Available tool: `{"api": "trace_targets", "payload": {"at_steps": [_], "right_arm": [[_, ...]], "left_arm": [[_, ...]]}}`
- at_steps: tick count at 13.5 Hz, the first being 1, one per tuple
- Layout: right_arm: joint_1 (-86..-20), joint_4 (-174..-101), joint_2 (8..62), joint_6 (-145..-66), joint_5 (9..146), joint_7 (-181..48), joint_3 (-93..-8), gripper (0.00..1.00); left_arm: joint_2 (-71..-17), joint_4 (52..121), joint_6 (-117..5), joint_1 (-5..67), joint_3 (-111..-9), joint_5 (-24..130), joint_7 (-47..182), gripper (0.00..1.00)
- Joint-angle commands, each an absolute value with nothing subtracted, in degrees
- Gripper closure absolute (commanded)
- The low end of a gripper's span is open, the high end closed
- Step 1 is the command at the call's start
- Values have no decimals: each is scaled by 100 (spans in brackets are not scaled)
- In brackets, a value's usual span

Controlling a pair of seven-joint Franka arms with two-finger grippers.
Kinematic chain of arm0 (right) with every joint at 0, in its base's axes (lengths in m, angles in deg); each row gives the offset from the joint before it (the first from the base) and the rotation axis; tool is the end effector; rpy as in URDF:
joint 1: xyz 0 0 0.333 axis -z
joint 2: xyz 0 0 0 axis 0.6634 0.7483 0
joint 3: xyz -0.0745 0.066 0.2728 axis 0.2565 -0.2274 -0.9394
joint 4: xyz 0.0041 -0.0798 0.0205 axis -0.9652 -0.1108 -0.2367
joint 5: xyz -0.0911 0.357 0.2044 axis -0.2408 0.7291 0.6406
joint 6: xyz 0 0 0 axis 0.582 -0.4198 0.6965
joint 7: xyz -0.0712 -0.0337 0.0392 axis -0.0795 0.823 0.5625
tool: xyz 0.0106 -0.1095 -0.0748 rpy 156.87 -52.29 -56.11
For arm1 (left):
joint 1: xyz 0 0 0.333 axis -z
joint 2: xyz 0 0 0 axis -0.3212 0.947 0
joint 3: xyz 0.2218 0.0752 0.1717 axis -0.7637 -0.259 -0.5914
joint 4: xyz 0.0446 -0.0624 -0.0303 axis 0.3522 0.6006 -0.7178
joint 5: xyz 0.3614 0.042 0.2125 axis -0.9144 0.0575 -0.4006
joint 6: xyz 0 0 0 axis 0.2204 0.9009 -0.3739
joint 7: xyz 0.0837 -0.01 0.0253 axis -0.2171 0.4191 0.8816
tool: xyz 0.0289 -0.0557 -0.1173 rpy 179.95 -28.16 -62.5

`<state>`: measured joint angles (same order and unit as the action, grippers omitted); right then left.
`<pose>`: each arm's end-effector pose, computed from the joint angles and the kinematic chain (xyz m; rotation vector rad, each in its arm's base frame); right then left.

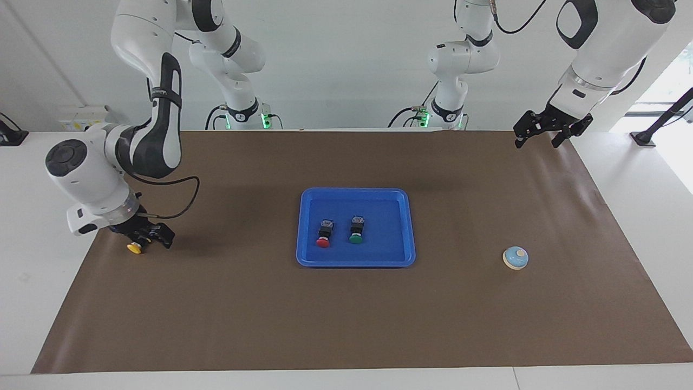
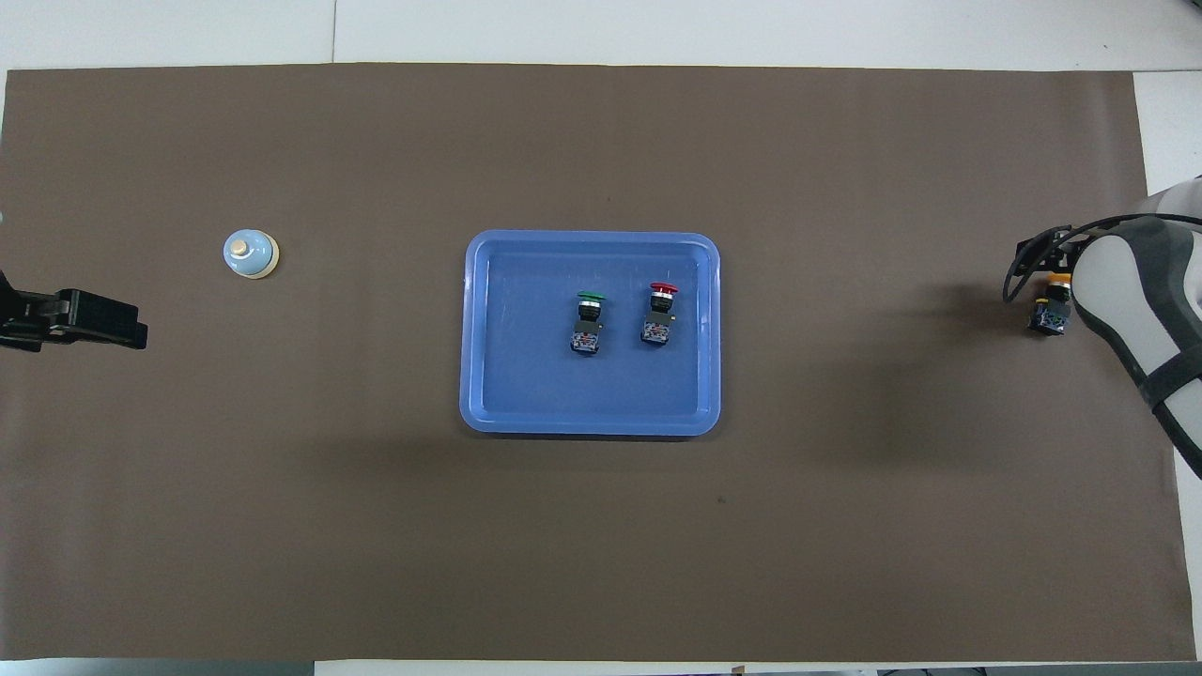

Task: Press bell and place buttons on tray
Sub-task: 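Reach the right gripper to the yellow-capped button and grasp it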

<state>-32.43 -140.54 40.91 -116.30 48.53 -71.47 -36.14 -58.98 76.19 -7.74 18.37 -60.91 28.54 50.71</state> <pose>0.6218 -0.1827 0.2590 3.0887 -0.3843 0.0106 0.5524 -0.0187 0.5447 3.1236 -0.0861 -0.1022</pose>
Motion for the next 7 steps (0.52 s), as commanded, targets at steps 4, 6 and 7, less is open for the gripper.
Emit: {"api": "trace_targets", "payload": {"at_steps": [4, 6, 7], "right_arm": [[-2952, -14953, 3912, -12575, 4891, -6848, -3700, 0], [-2952, -14989, 3894, -12550, 4891, -6787, -3700, 79], [-2952, -15015, 3886, -12541, 4891, -6708, -3700, 100]], "left_arm": [[-5972, 7612, -715, 1829, -6105, 2916, 5125, 0], [-5963, 7612, -715, 1829, -6105, 2916, 5125, 0], [-5963, 7612, -715, 1829, -6105, 2916, 5125, 0]]}}
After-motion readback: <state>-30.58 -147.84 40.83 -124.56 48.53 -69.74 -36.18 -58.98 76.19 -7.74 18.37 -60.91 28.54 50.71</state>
